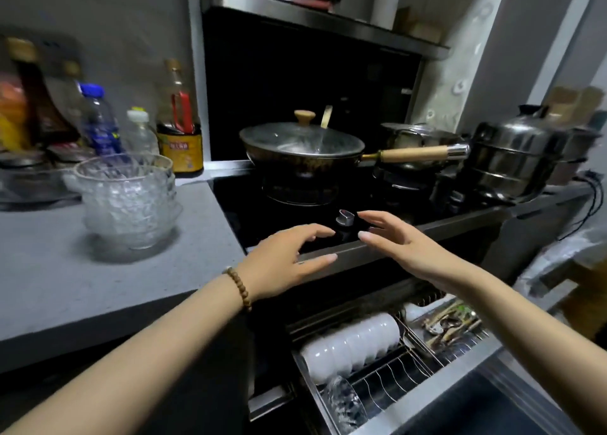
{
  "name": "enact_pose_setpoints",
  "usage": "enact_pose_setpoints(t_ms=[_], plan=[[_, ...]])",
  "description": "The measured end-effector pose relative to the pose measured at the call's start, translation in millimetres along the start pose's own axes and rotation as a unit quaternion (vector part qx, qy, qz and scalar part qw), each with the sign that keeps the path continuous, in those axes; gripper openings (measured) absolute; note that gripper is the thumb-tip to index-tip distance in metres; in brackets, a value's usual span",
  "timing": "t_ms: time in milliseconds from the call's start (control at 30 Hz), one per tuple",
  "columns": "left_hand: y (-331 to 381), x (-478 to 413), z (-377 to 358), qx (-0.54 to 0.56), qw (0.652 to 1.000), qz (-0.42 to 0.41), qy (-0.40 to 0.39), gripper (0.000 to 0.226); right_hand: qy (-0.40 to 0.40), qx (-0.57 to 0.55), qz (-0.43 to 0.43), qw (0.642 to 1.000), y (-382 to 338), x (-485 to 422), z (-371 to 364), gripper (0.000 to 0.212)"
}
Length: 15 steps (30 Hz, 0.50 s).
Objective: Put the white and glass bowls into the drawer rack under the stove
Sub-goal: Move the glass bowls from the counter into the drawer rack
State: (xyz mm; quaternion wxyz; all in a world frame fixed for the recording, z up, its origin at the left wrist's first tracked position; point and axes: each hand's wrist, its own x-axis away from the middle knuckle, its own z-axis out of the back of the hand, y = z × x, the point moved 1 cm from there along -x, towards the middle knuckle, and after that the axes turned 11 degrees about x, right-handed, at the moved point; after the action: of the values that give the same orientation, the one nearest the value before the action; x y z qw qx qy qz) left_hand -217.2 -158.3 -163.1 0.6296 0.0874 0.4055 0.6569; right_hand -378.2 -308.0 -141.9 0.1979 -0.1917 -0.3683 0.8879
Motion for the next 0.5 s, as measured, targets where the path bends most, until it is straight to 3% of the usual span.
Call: enact_pose_setpoints(t_ms=[267,500], plan=[[4.4,32.9,132.2,-0.14,0.987,0.021,0.08,0.049,-0.05,0.029,0.096,0.994,-88.2,-68.9,-45.6,0.076],[-25.1,74.5,203.4,-0.192,0.968,0.099,0.132,0.054,-0.076,0.044,0.136,0.987,-131.6,-114.5,-97.4,0.064]])
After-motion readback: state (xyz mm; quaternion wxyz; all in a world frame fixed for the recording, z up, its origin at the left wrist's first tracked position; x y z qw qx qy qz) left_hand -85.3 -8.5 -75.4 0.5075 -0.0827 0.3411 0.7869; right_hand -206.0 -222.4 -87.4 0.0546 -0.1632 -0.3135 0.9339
